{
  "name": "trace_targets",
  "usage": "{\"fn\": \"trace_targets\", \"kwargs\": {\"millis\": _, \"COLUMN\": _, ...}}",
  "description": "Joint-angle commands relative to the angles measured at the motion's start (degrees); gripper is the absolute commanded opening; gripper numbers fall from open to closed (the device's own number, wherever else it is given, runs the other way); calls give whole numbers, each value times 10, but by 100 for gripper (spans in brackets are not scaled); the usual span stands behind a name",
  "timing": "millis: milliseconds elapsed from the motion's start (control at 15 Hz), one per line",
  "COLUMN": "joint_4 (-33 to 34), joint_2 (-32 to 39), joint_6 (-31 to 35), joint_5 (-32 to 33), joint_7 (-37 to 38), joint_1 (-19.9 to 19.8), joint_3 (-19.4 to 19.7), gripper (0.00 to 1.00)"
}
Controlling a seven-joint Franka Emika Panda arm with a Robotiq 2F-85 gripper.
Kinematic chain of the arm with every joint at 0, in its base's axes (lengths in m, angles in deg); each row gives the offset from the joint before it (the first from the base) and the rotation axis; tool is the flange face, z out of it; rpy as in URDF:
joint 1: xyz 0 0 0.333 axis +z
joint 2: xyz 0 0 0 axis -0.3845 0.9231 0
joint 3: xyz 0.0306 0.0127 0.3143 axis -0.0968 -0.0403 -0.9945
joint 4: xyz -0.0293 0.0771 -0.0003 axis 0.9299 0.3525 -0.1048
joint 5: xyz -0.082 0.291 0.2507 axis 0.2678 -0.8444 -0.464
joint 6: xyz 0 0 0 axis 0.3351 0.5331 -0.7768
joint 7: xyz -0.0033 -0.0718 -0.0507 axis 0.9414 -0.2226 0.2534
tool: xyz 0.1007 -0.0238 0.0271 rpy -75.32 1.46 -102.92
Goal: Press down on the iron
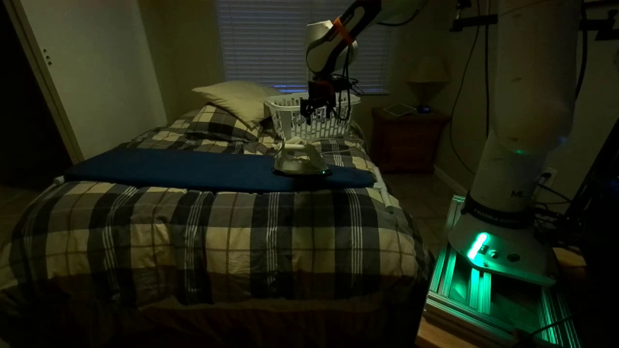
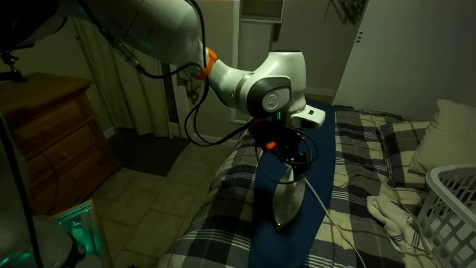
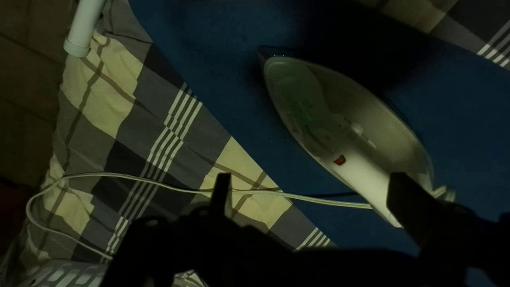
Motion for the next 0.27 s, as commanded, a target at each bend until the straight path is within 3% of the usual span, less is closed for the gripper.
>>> {"fn": "trace_targets", "kwargs": {"millis": 0, "joint_4": -2, "joint_2": -7, "joint_6": -3, "joint_5": 3, "joint_7": 1, "joint_1": -10, "joint_3": -11, "gripper": 100}}
{"fn": "trace_targets", "kwargs": {"millis": 200, "joint_4": -10, "joint_2": -16, "joint_6": -4, "joint_5": 3, "joint_7": 1, "joint_1": -10, "joint_3": -12, "gripper": 100}}
